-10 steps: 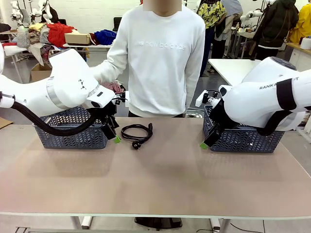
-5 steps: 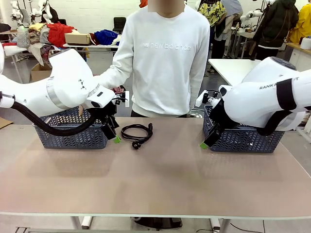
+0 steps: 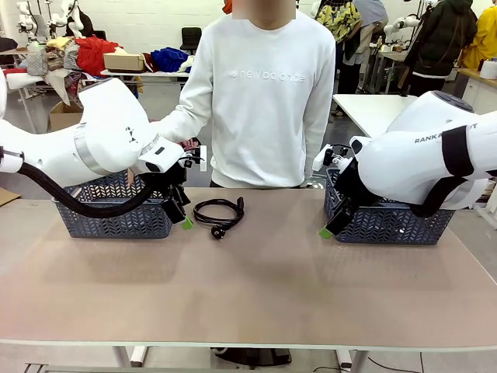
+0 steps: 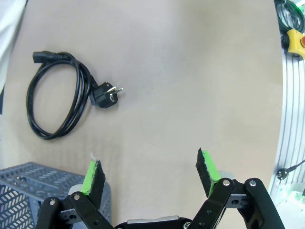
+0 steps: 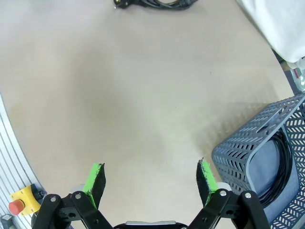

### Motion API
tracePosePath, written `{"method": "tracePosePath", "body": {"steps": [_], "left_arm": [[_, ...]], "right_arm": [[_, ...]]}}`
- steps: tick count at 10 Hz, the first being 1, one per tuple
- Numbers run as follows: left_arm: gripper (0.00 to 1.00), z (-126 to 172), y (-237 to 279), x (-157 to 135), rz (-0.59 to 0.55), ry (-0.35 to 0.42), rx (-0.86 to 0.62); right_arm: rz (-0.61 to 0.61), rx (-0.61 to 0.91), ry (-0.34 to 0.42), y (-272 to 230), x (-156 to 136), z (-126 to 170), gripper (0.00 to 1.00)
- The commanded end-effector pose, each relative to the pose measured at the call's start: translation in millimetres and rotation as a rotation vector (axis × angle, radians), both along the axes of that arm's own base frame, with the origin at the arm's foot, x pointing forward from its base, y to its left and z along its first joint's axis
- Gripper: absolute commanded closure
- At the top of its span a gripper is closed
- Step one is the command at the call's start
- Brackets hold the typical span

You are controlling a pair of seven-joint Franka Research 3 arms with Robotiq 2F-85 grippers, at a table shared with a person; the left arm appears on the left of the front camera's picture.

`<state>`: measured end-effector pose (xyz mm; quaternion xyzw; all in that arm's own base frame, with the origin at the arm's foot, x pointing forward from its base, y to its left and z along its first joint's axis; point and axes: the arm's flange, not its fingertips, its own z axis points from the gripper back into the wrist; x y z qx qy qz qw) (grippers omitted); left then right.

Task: Organize the cables according to human instructions.
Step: Pick up a bundle of cables and place it in the basket indicated by the human.

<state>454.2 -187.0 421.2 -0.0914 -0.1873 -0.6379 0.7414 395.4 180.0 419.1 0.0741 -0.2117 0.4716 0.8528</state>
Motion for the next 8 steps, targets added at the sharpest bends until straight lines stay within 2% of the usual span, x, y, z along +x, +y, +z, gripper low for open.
{"method": "tracePosePath", "body": {"steps": [1,4,8], "left_arm": [[0.00,0,0,0,0.000,0.000,0.000],[0.00,1,-29,35,0.121,0.048,0.060],[0.00,-13,-98,80,0.178,0.057,0.185]], "right_arm": [[-0.004,-0.007,-0.002,-1,2,1,0.00],[-0.004,-0.007,-0.002,-1,2,1,0.00],[-0.004,-0.007,-0.002,-1,2,1,0.00]]}}
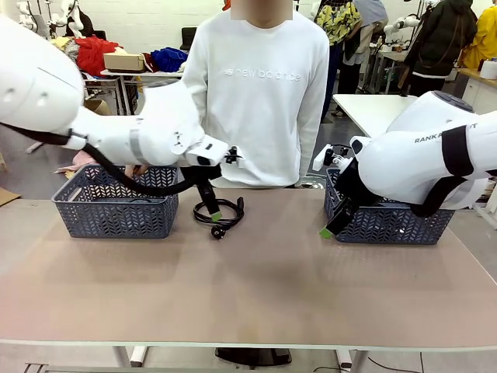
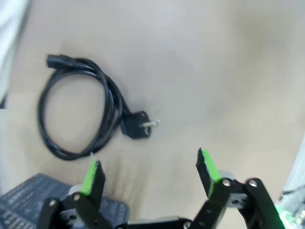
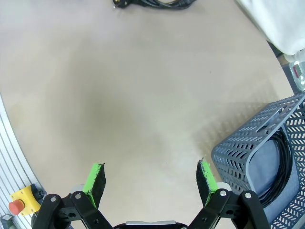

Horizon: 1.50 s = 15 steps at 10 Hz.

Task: Organize the cables according to human instructions.
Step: Pick up a bundle of cables and place it in the basket indicated by the human.

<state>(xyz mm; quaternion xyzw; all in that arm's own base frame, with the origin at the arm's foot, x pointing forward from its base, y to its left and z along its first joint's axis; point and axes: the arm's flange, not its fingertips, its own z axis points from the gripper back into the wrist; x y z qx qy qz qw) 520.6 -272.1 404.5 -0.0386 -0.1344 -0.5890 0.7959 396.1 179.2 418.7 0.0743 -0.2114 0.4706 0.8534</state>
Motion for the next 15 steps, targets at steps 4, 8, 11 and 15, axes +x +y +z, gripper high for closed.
{"method": "tracePosePath", "body": {"steps": [4,8,11,15], "left_arm": [[0.00,-16,-51,34,0.136,0.032,0.100],[0.00,-24,-55,34,0.125,0.034,0.082],[0.00,-24,-55,34,0.125,0.034,0.082],[0.00,-35,-64,41,0.257,0.087,0.076]], "right_arm": [[-0.002,-0.007,-0.003,0,1,2,0.00],[-0.002,-0.007,-0.003,0,1,2,0.00],[-0.002,-0.007,-0.003,0,1,2,0.00],[-0.002,-0.007,-0.003,0,1,2,0.00]]}}
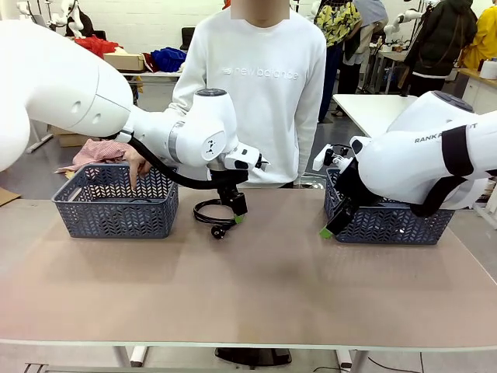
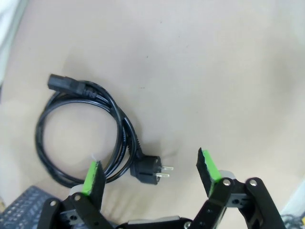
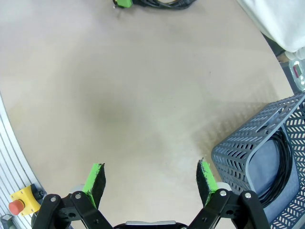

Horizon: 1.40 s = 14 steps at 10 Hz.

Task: Organize the cables according to human instructions.
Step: Pick up a bundle of cables and place it in the basket indicated by the human.

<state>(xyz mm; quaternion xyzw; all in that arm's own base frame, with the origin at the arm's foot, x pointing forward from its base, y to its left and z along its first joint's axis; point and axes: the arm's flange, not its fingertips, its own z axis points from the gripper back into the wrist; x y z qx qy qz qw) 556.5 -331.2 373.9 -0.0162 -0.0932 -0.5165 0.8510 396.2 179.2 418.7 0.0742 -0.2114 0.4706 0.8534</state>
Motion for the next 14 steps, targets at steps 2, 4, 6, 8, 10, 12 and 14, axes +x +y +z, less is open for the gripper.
{"method": "tracePosePath", "body": {"steps": [2,4,6,8,10,12,14], "left_arm": [[0.00,-14,-11,13,0.157,0.083,0.007],[0.00,-20,-20,21,0.205,0.089,0.028],[0.00,-27,-27,29,0.242,0.075,0.042],[0.00,-33,-29,34,0.283,0.083,0.053],[0.00,-38,-29,37,0.305,0.074,0.056],[0.00,-42,-26,43,0.311,0.075,0.044],[0.00,-46,-25,48,0.317,0.084,0.042]], "right_arm": [[-0.002,-0.007,-0.003,0,1,2,0.00],[-0.002,-0.007,-0.003,0,1,2,0.00],[-0.002,-0.007,-0.003,0,1,2,0.00],[-0.002,-0.007,-0.003,0,1,2,0.00],[-0.002,-0.007,-0.003,0,1,2,0.00],[-0.002,-0.007,-0.003,0,1,2,0.00],[-0.002,-0.007,-0.003,0,1,2,0.00]]}}
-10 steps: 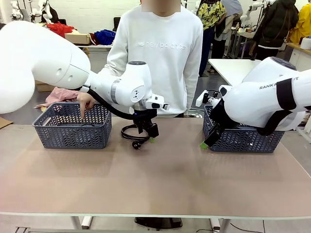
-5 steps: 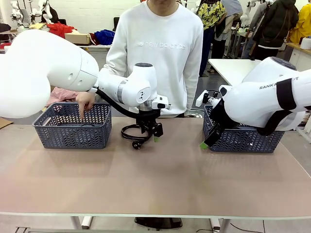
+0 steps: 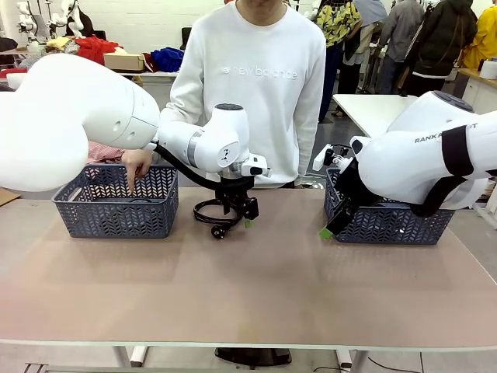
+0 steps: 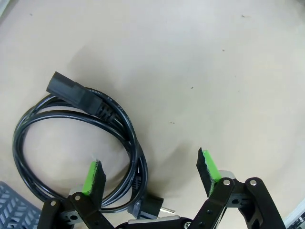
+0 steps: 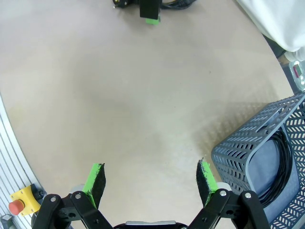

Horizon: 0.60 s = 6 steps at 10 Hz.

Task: Organize the cables according to human instructions.
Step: Pick up a bundle of cables and place it in the basket indicated by the human.

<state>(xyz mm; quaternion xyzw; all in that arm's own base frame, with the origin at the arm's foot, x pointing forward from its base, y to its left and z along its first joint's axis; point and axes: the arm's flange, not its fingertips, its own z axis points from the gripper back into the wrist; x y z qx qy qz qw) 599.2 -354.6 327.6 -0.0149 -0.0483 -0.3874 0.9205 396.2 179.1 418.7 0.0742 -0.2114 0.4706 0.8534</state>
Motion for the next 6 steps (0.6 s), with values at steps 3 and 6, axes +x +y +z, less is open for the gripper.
{"method": "tracePosePath", "body": {"steps": [3,6], "left_arm": [[0.00,-3.8,0.8,9.4,0.030,0.004,0.006],[0.00,-4.6,1.2,10.9,0.025,0.004,-0.001]], "right_arm": [[-0.002,-0.007,-0.003,-0.3,1.2,1.6,0.00],[-0.002,-0.007,-0.003,-0.3,1.2,1.6,0.00]]}}
